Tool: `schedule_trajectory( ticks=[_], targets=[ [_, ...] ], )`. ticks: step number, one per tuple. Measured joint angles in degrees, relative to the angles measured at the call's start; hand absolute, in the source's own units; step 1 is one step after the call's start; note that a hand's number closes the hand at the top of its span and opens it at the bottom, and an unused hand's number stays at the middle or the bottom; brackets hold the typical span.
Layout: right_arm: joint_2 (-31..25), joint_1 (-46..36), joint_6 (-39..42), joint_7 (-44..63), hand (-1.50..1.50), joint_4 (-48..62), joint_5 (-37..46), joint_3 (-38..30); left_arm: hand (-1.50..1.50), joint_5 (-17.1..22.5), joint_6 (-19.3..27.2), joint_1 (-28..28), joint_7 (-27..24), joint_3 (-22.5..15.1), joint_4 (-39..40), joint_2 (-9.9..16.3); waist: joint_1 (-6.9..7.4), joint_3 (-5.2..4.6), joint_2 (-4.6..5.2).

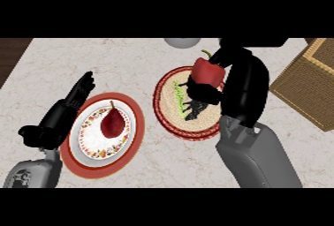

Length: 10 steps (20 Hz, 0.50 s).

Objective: Pick the bell pepper from the placemat and place it in the basket

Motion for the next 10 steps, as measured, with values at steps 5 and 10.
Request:
schedule_trajectory(
  ticks=[5, 10],
  targets=[
    [-0.6, -2.4, 5.5, 2.4, 1.50, -3.6, 3.9, -3.3, 0.00, 0.2, -0.4, -0.5, 0.8, 0.6, -0.2, 0.4, -0.06, -0.01, 0.06],
    [-3.3, -6.9, 8.4, 1.7, 1.50, -0.4, 4.2, -10.3, 0.00, -0.3, -0.1, 0.0, 0.7, 0.3, -1.0, -0.1, 0.21, 0.00, 0.18]
  ],
)
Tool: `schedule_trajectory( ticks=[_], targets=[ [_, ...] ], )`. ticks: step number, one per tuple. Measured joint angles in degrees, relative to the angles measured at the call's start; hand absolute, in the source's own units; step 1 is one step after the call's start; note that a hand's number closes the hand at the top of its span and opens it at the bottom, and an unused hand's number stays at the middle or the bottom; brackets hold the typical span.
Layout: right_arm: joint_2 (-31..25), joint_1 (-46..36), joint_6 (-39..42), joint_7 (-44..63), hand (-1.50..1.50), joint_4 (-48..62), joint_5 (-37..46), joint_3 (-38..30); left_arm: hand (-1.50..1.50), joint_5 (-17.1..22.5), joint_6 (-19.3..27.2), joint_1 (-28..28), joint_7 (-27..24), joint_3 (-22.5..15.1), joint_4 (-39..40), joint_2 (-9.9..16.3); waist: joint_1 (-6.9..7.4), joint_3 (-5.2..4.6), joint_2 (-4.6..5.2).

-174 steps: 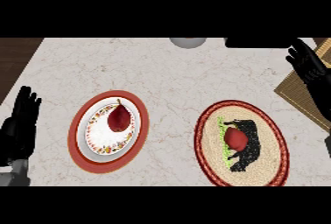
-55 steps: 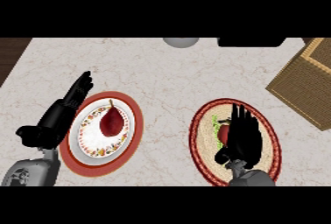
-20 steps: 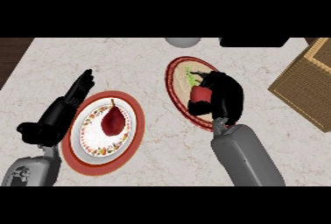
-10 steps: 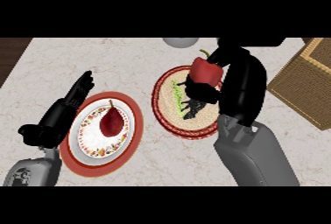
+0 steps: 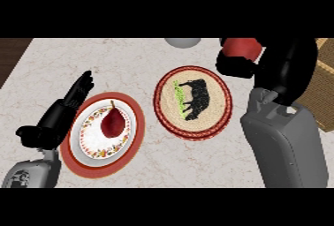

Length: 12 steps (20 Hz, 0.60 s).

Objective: Pick the bell pepper from the placemat and place it in the basket

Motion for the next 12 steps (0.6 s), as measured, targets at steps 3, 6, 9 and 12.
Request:
schedule_trajectory(
  ticks=[3, 6, 9, 12],
  targets=[
    [-2.2, -2.4, -0.2, -1.4, 1.50, 3.8, -0.7, -4.7, 0.00, -0.1, -0.3, -0.7, -0.1, 0.0, 0.9, 0.0, 0.11, 0.01, 0.10],
    [-4.4, -4.6, -0.6, -2.4, 1.50, 6.8, -0.8, -8.6, 0.00, 0.0, -0.4, -0.4, 0.2, 0.1, 0.2, 0.0, 0.20, 0.02, 0.11],
    [-7.8, -7.3, -1.7, -3.7, 1.50, 10.8, -1.6, -13.1, 0.00, 0.1, -0.6, 0.0, 0.0, 0.1, -0.2, -0.1, 0.35, 0.03, 0.17],
    [-10.8, -9.2, -4.3, -5.1, 1.50, 14.5, -1.7, -16.6, 0.00, 0.1, -0.8, -0.3, -0.1, 0.4, 0.1, 0.0, 0.40, 0.02, 0.21]
  ],
)
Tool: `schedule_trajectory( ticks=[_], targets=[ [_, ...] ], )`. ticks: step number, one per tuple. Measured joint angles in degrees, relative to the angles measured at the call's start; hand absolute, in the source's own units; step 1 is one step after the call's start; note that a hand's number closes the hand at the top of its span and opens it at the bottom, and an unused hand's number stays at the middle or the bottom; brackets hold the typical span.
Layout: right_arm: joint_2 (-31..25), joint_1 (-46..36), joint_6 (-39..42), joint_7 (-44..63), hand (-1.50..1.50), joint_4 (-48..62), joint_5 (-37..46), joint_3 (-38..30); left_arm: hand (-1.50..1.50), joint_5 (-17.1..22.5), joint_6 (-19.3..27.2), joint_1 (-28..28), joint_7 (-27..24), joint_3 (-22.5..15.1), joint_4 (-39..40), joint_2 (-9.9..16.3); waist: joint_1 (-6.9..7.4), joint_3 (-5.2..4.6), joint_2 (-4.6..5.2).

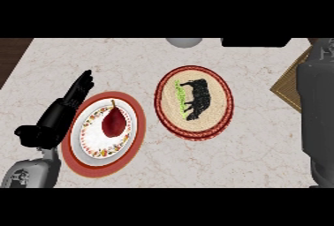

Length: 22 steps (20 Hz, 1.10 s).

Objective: Pick the bell pepper from the placemat and place it in the basket

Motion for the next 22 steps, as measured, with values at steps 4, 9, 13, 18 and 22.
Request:
schedule_trajectory(
  ticks=[4, 9, 13, 18, 22],
  targets=[
    [-4.3, -1.7, -3.3, -2.6, 1.50, 5.4, -1.3, -4.8, 0.00, 0.6, -0.2, -0.3, 2.2, 0.2, -1.7, 0.0, 0.11, 0.01, 0.02],
    [-8.9, -1.1, -5.7, -6.2, 1.50, 10.5, -4.4, -8.9, 0.00, 0.7, -0.9, -1.0, 1.2, 0.7, 0.0, 0.3, -0.15, 0.00, -0.01],
    [-11.0, 1.6, -7.5, -10.2, 1.50, 13.2, -8.2, -11.3, 0.00, 0.2, -0.6, -1.0, 1.3, 0.9, 0.2, 0.1, -0.23, 0.02, -0.04],
    [-13.3, 4.7, -9.7, -16.0, 1.50, 17.1, -12.9, -13.5, 0.00, 0.7, -1.5, -1.0, 1.4, 1.4, 0.1, 0.5, -0.23, 0.03, -0.04],
    [-14.1, 7.7, -14.9, -21.8, 1.50, 21.0, -14.7, -14.8, 0.00, -0.1, -1.0, -0.1, 0.0, 1.1, 0.3, -0.1, -0.10, 0.02, -0.01]
  ],
)
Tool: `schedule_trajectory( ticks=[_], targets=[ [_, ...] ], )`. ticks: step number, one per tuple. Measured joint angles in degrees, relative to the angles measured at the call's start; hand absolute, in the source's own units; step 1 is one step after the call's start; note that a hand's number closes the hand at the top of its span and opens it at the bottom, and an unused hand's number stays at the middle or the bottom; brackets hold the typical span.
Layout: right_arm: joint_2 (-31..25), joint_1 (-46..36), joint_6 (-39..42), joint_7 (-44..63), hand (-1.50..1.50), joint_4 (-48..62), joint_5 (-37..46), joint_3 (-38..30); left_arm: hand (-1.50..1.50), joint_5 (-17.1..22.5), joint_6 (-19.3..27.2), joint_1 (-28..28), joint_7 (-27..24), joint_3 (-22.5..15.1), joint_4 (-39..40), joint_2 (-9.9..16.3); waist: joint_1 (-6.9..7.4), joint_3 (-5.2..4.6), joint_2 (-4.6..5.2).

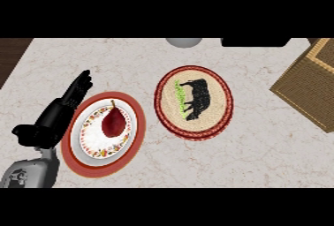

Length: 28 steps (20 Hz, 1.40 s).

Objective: Pick the bell pepper from the placemat and place it in the basket

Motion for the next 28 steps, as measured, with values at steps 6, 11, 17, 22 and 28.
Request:
schedule_trajectory(
  ticks=[6, 11, 17, 22, 28],
  targets=[
    [-2.0, 1.4, -7.0, -7.4, 1.50, 6.8, -1.3, -0.9, 0.00, -0.5, 0.3, -0.6, 0.6, -0.2, 0.0, -0.5, 0.14, 0.02, 0.06],
    [-3.1, 1.2, -13.5, -13.6, -1.50, 11.2, -6.6, -4.6, 0.00, 0.8, -1.0, 0.0, 0.8, 0.6, -0.7, 0.2, 0.30, 0.02, 0.08],
    [-6.8, -1.1, -13.7, -19.1, -1.50, 16.9, -9.9, -4.2, 0.00, 0.3, -1.0, -0.5, 0.8, 0.6, -0.3, -0.1, 0.29, 0.01, 0.06],
    [-7.9, -2.4, -13.4, -24.8, -1.50, 17.7, -15.3, -5.5, 0.00, 0.0, -0.8, -0.6, 0.8, 0.5, -0.3, -0.5, 0.14, 0.02, 0.02],
    [-8.8, -1.3, -12.1, -25.3, -1.50, 13.1, -23.1, -9.8, 0.00, -0.2, -0.5, -1.3, 0.4, 1.1, 0.8, -0.3, -0.51, -0.01, -0.20]
  ],
)
